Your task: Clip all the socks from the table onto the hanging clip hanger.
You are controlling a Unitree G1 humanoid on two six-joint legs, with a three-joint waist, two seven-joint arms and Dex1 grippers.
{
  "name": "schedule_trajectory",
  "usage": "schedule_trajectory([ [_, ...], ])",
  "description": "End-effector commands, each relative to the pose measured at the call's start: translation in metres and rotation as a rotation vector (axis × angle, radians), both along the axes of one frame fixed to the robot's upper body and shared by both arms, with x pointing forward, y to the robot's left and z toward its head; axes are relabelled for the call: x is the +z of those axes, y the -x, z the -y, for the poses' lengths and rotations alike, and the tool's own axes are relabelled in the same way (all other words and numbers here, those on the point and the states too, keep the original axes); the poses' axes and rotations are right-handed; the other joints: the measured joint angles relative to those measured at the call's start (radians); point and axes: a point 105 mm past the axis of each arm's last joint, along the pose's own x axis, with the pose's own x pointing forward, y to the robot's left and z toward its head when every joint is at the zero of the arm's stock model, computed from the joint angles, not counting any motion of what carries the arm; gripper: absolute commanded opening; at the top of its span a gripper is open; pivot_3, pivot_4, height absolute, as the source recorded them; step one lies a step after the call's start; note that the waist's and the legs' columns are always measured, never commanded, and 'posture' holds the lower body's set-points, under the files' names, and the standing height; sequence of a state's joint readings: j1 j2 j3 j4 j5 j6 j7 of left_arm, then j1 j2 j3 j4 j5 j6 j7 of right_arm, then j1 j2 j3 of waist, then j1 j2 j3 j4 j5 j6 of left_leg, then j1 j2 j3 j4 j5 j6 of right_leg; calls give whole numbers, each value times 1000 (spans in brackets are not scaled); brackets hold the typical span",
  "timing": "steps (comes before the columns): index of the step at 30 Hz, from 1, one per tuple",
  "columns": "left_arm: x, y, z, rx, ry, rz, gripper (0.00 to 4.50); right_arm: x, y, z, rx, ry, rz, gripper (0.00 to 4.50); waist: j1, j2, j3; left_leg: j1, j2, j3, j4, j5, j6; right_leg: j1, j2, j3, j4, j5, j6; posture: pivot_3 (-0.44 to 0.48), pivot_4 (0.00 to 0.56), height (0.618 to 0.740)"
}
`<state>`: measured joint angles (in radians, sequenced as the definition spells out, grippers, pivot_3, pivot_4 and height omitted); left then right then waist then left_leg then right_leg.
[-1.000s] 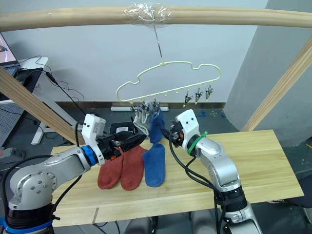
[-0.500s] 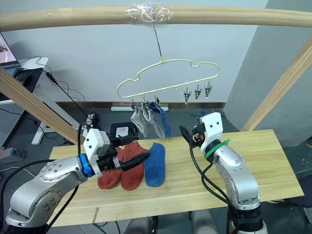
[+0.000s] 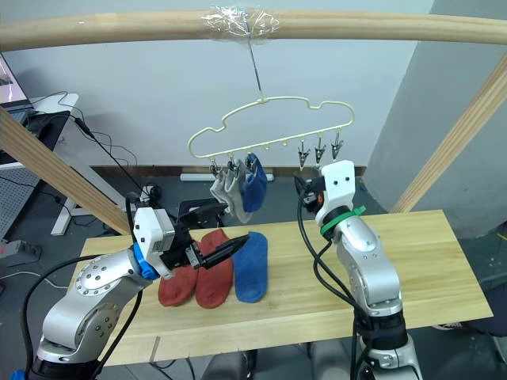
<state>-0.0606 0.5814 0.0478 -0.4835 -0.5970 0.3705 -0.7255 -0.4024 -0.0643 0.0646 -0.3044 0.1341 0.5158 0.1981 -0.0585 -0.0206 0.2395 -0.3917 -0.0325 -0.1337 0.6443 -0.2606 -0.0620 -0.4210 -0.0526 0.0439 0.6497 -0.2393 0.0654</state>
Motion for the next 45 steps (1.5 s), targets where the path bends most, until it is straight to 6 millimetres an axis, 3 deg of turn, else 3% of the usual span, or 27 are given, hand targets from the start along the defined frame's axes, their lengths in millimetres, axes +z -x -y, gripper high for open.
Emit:
schedule_trajectory([
  [1, 25, 7, 10, -48, 62, 70, 4500, 10, -8, 1, -32, -25, 45, 2143, 0, 0, 0, 0, 0, 0, 0, 0, 0, 0, 0, 0, 0, 0, 0, -46, 190, 740],
  [5, 33, 5, 10, -26, 86, 99, 4500, 10, -18, 2, -60, -48, 41, 2143, 1, 0, 0, 0, 0, 0, 0, 0, 0, 0, 0, 0, 1, 0, 0, -39, 194, 740],
  [15, 28, 9, 14, 17, 105, 85, 4500, 23, -34, -6, -68, -86, 84, 2143, 0, 0, 0, 1, 0, 0, 1, 0, 0, 0, 0, 0, 4, 1, -1, -33, 197, 740],
  [25, 28, 8, 13, 43, 106, 88, 4500, 32, -31, -28, -1, -131, 99, 2143, 0, 0, 0, 6, 0, 0, 1, 0, -1, 0, 1, 1, 11, 0, -1, -26, 202, 740],
  [45, 24, 4, 8, 71, 106, 82, 4500, 30, -33, -32, 14, -171, 70, 2143, 0, 0, 0, 7, 3, 1, 1, 1, -1, 0, 4, 1, 12, 1, -2, -24, 199, 740],
])
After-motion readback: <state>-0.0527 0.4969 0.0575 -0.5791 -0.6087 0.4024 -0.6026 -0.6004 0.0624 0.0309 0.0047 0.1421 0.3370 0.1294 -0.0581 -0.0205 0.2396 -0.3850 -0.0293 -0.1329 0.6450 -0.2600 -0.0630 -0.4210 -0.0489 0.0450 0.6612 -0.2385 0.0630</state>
